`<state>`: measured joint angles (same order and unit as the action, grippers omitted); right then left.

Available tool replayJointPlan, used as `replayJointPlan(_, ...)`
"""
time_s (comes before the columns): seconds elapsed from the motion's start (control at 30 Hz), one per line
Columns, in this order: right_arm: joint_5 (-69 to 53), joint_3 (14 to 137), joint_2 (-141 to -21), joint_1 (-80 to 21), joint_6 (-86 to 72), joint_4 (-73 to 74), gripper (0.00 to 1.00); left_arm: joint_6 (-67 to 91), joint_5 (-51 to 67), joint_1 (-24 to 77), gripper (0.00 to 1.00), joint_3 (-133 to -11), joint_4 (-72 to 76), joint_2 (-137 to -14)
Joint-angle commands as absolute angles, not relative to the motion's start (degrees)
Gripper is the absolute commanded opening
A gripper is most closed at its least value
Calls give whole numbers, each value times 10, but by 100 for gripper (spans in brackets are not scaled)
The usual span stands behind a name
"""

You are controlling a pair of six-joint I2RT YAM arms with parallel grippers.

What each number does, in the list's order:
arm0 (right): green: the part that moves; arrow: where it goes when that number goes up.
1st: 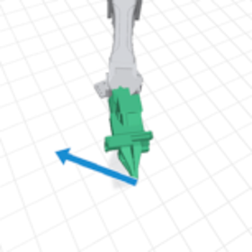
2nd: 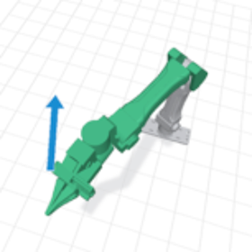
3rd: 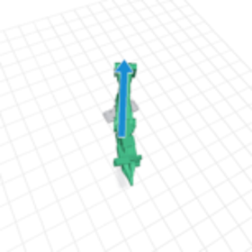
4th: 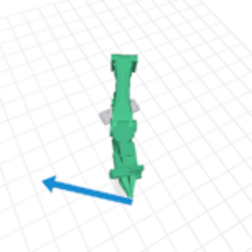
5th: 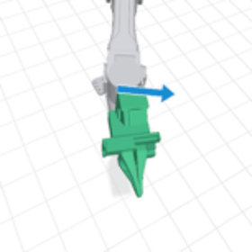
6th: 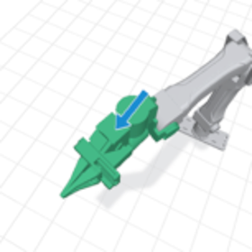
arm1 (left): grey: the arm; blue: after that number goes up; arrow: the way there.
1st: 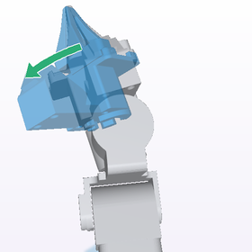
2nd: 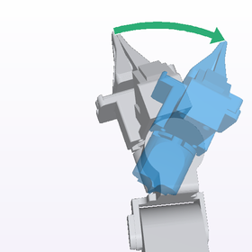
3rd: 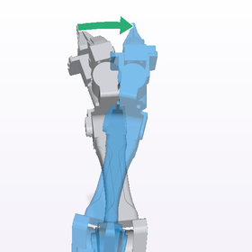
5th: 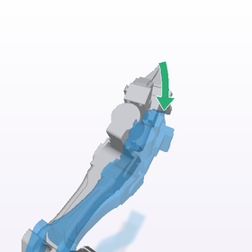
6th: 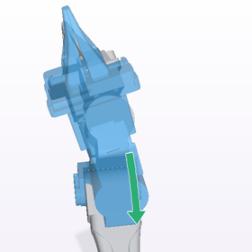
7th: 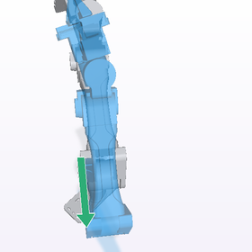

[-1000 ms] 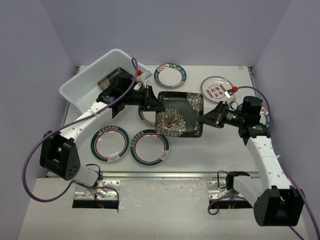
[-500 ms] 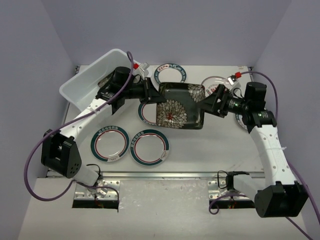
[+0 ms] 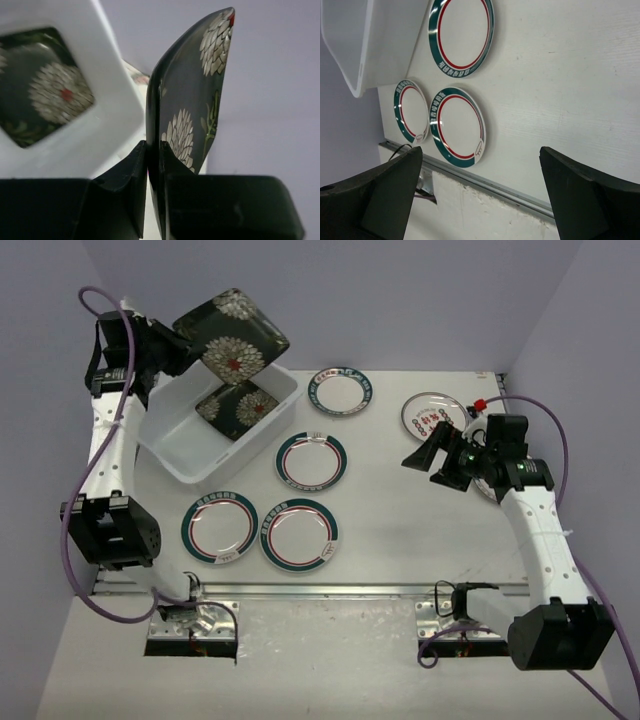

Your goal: Place the plates into the plastic bin on the countertop

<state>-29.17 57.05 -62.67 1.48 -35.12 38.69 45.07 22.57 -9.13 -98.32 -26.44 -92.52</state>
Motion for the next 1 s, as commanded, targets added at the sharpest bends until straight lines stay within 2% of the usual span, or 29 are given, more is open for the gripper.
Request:
replayJointPlan(0.0, -280, 563, -612, 17, -327, 388, 99, 406, 140, -131, 0, -1113, -360, -1037)
replayJointPlan(0.1, -273, 555, -608, 17, -318, 393, 99, 388, 130, -137, 0, -1167, -387, -1087)
replayJointPlan(0.23, -270, 553, -606, 18, -308, 397, 99, 389, 148, -138, 0, -1178, -384, -1133)
replayJointPlan(0.5, -274, 548, -615, 18, -304, 393, 99, 414, 158, -125, 0, -1087, -307, -1144)
replayJointPlan(0.83, -293, 533, -626, 18, -321, 370, 99, 480, 139, -99, 0, -1051, -243, -1186)
replayJointPlan(0.87, -297, 529, -626, 18, -323, 364, 99, 482, 131, -98, 2, -1050, -242, -1189)
replayJointPlan(0.9, -306, 521, -626, 18, -326, 359, 99, 489, 124, -96, 11, -1048, -241, -1191)
replayJointPlan(0.97, -320, 507, -627, 18, -332, 350, 99, 494, 114, -95, 19, -1045, -241, -1193)
